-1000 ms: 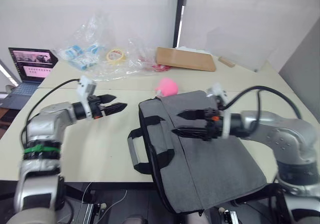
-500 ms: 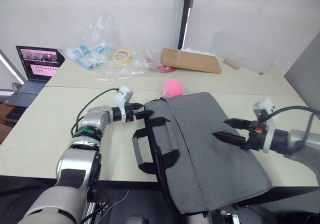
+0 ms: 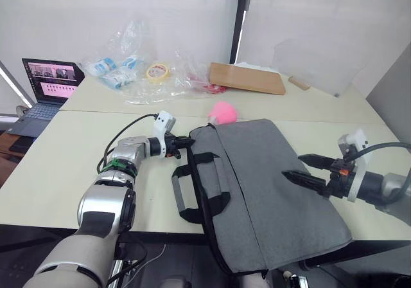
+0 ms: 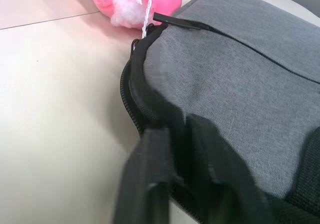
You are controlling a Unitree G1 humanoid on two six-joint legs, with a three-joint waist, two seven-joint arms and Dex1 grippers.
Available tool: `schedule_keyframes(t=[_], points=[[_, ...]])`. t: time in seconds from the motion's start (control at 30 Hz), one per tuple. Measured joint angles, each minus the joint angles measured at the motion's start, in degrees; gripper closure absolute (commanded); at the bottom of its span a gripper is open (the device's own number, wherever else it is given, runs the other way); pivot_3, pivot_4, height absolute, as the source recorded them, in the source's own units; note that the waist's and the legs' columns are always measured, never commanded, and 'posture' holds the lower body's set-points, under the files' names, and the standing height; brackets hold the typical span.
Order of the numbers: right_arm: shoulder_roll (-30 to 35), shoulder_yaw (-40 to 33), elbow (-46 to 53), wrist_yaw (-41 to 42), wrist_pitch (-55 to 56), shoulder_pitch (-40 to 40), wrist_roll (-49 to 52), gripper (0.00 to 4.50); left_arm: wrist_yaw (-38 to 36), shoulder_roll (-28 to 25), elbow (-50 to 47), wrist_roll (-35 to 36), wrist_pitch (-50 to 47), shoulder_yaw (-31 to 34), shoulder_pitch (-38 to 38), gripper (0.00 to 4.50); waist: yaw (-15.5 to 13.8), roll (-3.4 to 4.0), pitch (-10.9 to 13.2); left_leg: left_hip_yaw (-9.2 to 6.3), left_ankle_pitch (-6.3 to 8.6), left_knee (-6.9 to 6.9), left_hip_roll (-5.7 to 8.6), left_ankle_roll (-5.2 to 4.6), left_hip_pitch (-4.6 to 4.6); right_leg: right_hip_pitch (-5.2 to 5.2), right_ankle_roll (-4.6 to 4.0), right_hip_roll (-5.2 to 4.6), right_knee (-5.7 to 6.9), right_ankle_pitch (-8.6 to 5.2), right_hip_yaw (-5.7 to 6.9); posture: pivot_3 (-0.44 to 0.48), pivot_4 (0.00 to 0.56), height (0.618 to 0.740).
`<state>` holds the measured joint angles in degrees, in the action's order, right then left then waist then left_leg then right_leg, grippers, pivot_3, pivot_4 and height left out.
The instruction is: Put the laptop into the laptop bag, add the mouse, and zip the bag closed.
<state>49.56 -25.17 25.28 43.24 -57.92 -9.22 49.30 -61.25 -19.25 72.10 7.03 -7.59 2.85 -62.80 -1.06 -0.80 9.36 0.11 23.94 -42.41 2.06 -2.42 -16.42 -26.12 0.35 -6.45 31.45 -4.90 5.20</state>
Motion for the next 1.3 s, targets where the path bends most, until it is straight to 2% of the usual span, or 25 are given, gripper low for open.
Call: schedule_keyframes(t=[0.17, 0.43, 0.67, 0.83, 0.97, 1.1, 1.3], points=[[0.8, 0.5, -1.9, 0.6, 0.8, -1.5, -0.3, 0.0, 0.4, 0.0, -0.1, 0.0, 0.1, 1.1, 0.3, 4.48, 0.0, 0.0, 0.0, 0.12, 0.0, 0.01, 0.0, 0.0, -0.01, 0.0, 0.0, 0.01, -0.08, 0.0, 0.05, 0.0, 0.15, 0.74], [1.0, 2.7, -4.0, 1.8, 1.0, -2.9, -1.0, 0.0, 5.9, -1.2, -2.4, 4.2, -0.9, 7.9, 4.7, 4.48, 1.6, 0.0, 0.0, 0.02, -0.02, 0.02, -0.16, 0.04, 0.13, 0.0, 0.02, 0.04, -0.03, 0.13, -0.12, 0.0, 0.15, 0.74], [2.9, 4.0, -7.5, 3.6, 1.8, -3.5, -2.6, 0.0, 8.0, -5.2, -19.6, 8.1, -5.5, 10.7, 16.0, 4.48, 3.2, 0.0, 0.0, 0.16, -0.08, 0.15, -0.55, 0.18, 0.22, -0.14, -0.04, 0.3, 0.02, 0.17, -0.37, 0.0, 0.15, 0.74], [6.1, 3.4, -12.6, 6.2, 1.9, -2.8, -3.6, 0.0, 12.8, -7.6, -41.6, 13.4, -15.7, 13.5, 28.3, 4.48, 3.4, 0.0, 0.0, 0.28, -0.08, 0.31, -0.67, 0.23, 0.24, -0.3, -0.05, 0.42, -0.05, 0.17, -0.54, 0.0, 0.15, 0.74], [7.5, 1.8, -17.0, 7.5, -1.0, -1.3, -2.8, 0.0, 18.2, -7.6, -54.7, 17.3, -21.9, 16.7, 35.5, 4.48, 3.1, 0.01, 0.0, 0.29, -0.09, 0.36, -0.63, 0.31, 0.25, -0.3, -0.05, 0.45, -0.08, 0.17, -0.59, 0.0, 0.15, 0.74], [7.4, 1.3, -18.1, 8.2, -4.5, 3.0, -1.6, 0.0, 22.0, -7.1, -62.7, 20.0, -25.1, 17.6, 40.3, 4.48, 2.6, 0.01, 0.0, 0.29, -0.12, 0.45, -0.53, 0.41, 0.28, -0.28, -0.07, 0.58, -0.1, 0.15, -0.62, 0.0, 0.15, 0.74], [4.1, 1.1, -18.8, 5.9, -10.9, 5.9, 0.1, 0.0, 26.0, -5.5, -68.6, 22.3, -27.6, 17.6, 43.4, 4.48, 1.8, 0.02, 0.0, 0.43, -0.16, 0.48, -0.45, 0.5, 0.36, -0.27, -0.08, 0.61, -0.06, 0.15, -0.78, 0.0, 0.15, 0.74]])
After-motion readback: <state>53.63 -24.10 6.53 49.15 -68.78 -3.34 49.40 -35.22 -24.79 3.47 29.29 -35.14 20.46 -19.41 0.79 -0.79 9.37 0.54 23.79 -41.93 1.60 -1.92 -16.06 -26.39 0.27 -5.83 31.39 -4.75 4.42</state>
